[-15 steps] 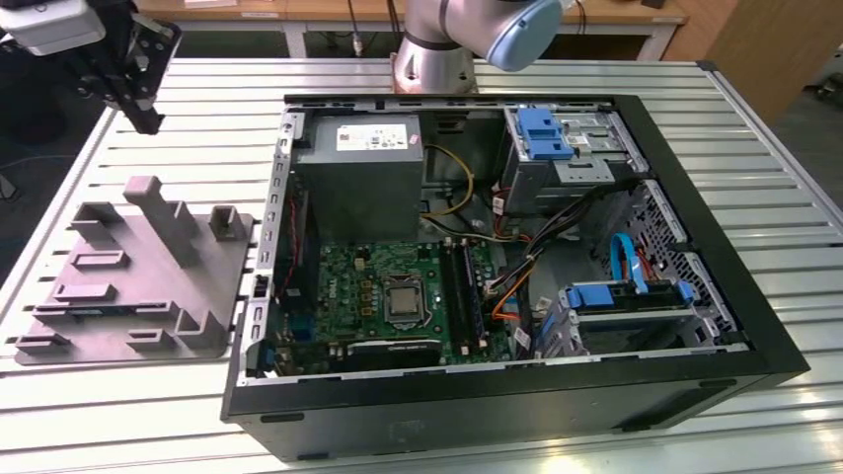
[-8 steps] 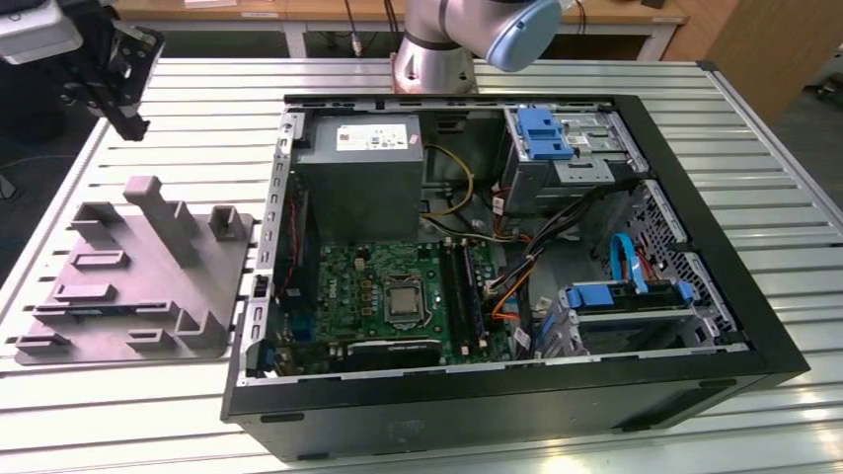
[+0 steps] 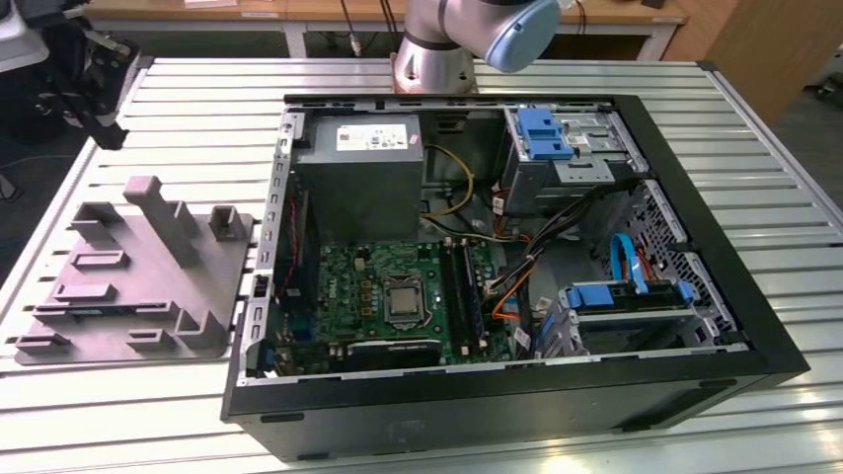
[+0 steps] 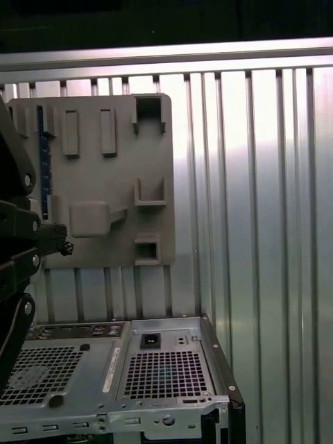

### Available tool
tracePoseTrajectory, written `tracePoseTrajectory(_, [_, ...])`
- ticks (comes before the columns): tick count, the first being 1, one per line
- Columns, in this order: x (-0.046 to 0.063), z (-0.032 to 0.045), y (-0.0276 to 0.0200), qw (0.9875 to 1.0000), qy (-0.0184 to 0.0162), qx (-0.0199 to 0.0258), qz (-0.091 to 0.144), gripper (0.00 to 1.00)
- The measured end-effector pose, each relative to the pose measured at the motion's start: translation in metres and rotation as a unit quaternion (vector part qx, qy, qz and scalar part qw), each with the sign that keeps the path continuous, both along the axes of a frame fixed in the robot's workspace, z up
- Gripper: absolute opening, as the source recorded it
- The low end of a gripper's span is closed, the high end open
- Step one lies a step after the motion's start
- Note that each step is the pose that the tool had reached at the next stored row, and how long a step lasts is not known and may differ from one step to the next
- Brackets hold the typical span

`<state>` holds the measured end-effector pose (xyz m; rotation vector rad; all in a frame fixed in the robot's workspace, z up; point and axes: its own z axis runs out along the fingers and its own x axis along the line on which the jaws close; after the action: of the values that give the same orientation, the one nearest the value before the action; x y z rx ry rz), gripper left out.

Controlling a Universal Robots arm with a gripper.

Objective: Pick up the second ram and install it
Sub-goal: 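Reach for the second ram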

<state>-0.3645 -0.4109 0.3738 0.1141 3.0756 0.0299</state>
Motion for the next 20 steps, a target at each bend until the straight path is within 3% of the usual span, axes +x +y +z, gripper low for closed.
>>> tracePoseTrajectory(12, [-0.028, -0.0088, -0.0045, 1.0000, 0.0000, -0.0040, 0.000, 0.10])
tracePoseTrajectory(20, [-0.040, -0.0156, -0.0069, 1.0000, -0.0001, -0.0070, 0.000, 0.10])
